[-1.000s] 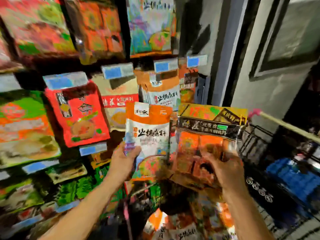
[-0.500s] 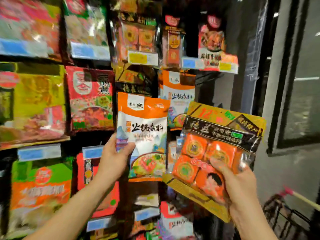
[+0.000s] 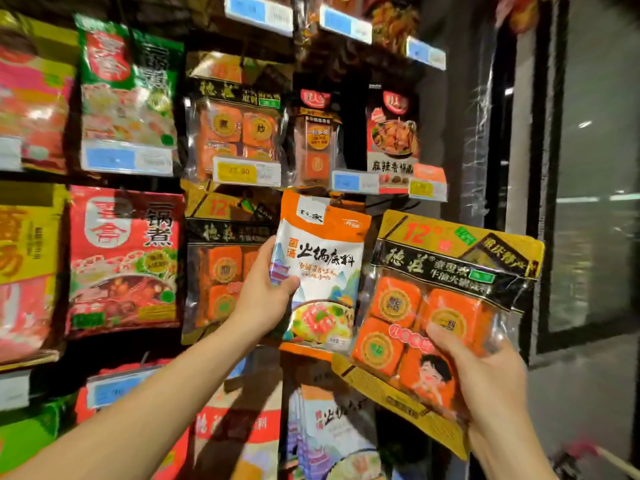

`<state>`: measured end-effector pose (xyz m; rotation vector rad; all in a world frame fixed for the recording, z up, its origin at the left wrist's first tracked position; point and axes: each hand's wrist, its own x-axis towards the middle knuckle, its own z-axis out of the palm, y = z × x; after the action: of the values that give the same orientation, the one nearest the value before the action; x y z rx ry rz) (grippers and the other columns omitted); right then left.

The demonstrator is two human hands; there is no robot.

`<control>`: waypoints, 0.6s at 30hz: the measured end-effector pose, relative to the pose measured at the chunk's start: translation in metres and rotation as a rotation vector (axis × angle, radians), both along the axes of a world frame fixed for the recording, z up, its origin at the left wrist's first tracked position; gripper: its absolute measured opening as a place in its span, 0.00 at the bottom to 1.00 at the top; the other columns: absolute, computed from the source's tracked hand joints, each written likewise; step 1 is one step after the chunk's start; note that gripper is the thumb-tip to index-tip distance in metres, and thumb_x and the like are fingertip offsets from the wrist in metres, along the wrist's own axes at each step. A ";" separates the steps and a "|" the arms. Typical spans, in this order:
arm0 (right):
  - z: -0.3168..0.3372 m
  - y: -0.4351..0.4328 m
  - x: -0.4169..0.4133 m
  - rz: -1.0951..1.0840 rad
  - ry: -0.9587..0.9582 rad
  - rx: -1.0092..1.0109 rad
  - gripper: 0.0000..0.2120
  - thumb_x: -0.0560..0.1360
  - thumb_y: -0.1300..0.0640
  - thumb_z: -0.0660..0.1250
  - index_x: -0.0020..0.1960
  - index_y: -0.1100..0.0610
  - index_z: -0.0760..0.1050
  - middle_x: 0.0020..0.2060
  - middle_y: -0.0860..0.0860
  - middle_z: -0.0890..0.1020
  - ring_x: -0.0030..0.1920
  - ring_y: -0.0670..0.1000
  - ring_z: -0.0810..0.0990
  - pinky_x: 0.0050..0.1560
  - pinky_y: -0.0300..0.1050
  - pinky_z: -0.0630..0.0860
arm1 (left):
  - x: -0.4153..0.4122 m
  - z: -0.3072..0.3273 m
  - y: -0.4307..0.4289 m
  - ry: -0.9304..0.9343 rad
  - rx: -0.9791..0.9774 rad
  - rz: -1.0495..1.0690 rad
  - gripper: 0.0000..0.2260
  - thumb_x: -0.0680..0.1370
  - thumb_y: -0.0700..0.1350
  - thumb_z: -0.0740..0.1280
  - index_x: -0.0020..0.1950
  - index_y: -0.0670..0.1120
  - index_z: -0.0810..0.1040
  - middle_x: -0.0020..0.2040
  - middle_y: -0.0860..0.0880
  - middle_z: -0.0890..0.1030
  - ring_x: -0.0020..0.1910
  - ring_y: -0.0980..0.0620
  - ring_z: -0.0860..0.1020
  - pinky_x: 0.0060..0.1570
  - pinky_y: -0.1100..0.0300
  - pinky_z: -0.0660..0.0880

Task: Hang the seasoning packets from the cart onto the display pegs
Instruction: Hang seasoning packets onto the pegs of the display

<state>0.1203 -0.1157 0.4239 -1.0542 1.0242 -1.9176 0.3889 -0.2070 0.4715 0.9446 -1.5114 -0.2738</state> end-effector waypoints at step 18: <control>0.018 -0.039 -0.069 0.156 0.038 -0.007 0.22 0.69 0.55 0.81 0.59 0.51 0.77 0.43 0.55 0.88 0.40 0.60 0.88 0.45 0.63 0.85 | -0.055 0.024 -0.025 0.024 0.010 0.099 0.38 0.81 0.36 0.66 0.82 0.63 0.53 0.72 0.59 0.72 0.66 0.57 0.75 0.52 0.68 0.75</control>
<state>0.0515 -0.1544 0.4421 -1.1441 0.9287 -1.7830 0.3342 -0.2316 0.4951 1.0174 -1.4377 -0.2210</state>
